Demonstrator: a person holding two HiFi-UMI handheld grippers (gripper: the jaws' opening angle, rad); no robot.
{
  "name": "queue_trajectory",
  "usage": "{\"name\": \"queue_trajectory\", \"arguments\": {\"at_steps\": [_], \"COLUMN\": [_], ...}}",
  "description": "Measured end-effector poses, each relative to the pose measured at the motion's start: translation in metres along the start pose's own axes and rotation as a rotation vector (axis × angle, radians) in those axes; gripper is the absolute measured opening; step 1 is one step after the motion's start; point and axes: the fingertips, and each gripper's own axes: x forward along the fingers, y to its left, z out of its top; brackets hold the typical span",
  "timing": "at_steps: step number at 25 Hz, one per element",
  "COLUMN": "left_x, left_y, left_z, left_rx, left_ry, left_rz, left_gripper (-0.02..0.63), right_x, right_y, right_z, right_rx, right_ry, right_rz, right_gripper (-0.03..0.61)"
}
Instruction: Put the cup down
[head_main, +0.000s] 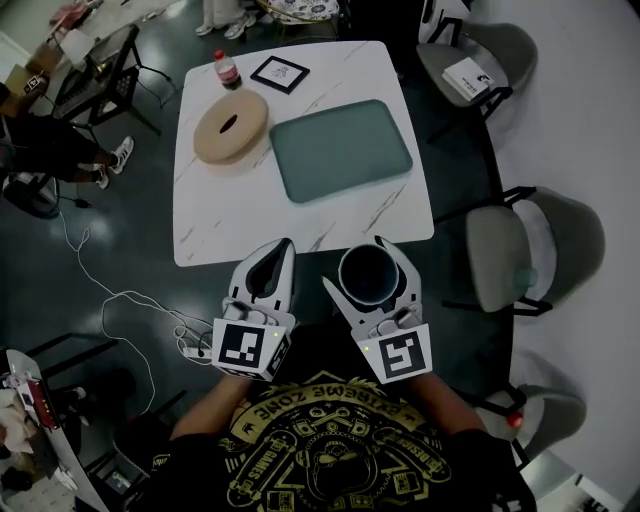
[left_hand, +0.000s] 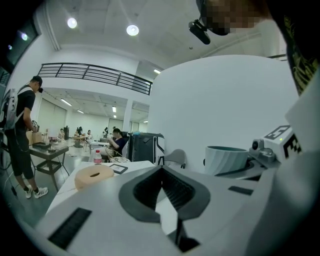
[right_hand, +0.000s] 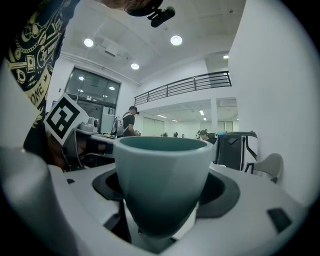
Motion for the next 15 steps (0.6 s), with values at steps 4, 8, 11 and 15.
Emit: {"name": "queue_trajectory", "arguments": {"at_steps": [4,8,11,15], "left_x": [0.01,0.022,0.032,0.043], "left_y": [-0.004,-0.005,-0.002,0.007], "left_z": [0.005,0.011,0.015,0.02], "left_rx": [-0.005,-0.001,-0.001,-0.004], "left_ry": [-0.008,-0.018,-0.023,-0.031], "left_rz": [0.04,0.065,0.088,0.092], "left_gripper": [0.009,0.009,0.009,0.009], "right_x": [0.005,0.014,0.022,0.038], "right_y": [-0.015,-0.03,-0.04,-0.043], "right_z": [0.004,0.004,0.002,0.002], "right_rx": [-0.007,-0.019,-0.009,-0.023], "right_ry": [-0.016,-0.027,-0.026,-0.018], "right_rz": [0.037,0.052,0.057,0.06], "right_gripper": [0.38,0.38,0.38,0.38]}}
